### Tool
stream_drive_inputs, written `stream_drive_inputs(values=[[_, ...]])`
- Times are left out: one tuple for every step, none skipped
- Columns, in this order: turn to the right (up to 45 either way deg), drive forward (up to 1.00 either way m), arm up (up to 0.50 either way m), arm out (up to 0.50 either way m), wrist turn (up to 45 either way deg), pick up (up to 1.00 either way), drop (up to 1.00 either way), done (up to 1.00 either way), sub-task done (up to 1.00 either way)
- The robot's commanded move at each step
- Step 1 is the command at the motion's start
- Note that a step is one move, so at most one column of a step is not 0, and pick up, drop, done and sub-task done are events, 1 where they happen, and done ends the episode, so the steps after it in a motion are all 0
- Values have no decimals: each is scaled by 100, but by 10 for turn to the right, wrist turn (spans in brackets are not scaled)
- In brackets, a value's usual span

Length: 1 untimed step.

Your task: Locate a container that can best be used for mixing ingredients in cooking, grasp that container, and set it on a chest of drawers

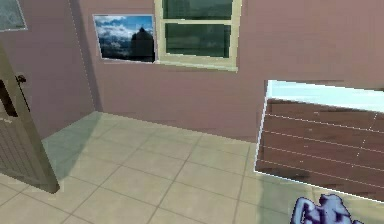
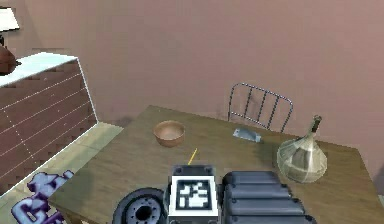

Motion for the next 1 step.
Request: stream_drive_inputs(values=[[0,0,0,46,0,0,0,0,0]])
